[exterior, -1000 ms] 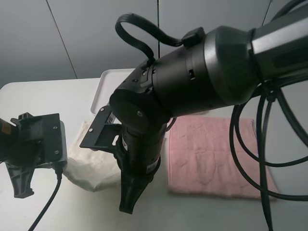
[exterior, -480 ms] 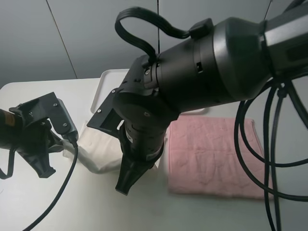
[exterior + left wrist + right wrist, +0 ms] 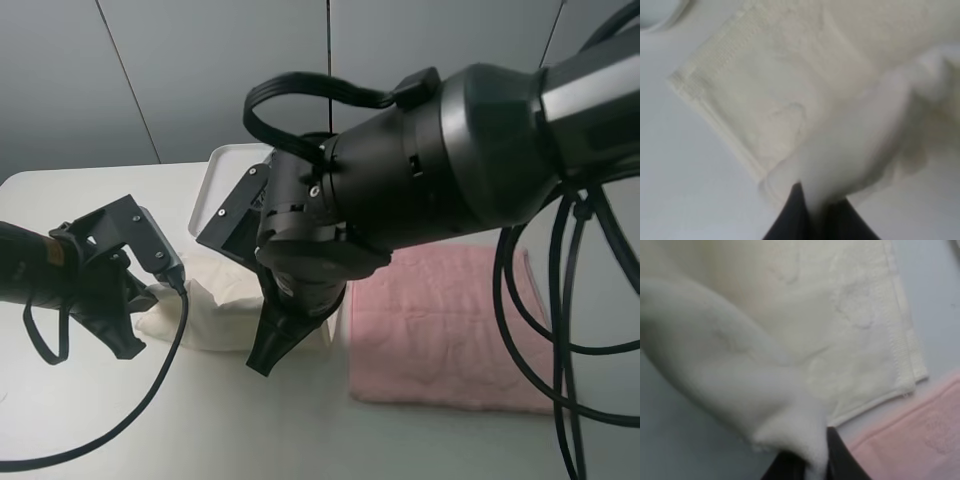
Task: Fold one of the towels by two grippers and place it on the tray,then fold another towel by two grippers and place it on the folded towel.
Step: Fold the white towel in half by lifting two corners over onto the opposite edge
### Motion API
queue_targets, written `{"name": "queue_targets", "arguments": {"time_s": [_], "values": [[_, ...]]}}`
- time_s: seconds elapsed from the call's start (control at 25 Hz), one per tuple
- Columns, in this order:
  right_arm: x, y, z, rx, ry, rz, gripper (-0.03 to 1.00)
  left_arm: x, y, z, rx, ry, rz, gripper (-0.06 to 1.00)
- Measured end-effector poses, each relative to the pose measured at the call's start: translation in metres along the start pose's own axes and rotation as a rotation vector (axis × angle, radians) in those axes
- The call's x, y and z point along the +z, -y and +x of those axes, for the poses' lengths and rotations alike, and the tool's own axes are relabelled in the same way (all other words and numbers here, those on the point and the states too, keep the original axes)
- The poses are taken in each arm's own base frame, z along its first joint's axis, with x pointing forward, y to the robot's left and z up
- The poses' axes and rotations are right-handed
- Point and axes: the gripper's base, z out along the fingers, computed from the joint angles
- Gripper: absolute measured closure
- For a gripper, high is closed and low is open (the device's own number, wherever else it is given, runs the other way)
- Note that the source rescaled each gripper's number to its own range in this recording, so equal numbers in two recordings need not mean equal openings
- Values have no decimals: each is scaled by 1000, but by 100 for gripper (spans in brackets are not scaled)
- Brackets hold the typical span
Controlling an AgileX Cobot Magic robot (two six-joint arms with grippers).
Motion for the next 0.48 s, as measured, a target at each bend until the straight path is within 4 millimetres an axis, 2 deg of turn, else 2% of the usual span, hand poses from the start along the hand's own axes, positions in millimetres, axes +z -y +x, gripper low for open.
{"name": "queue_targets", "arguments": {"time_s": [0.28, 0.48], "values": [[3, 3, -7, 35, 86, 41, 95, 4, -21, 9, -158, 17, -62, 94], [21, 7, -5, 80, 58, 60, 95, 4, -25, 7, -179, 51, -87, 94]]}}
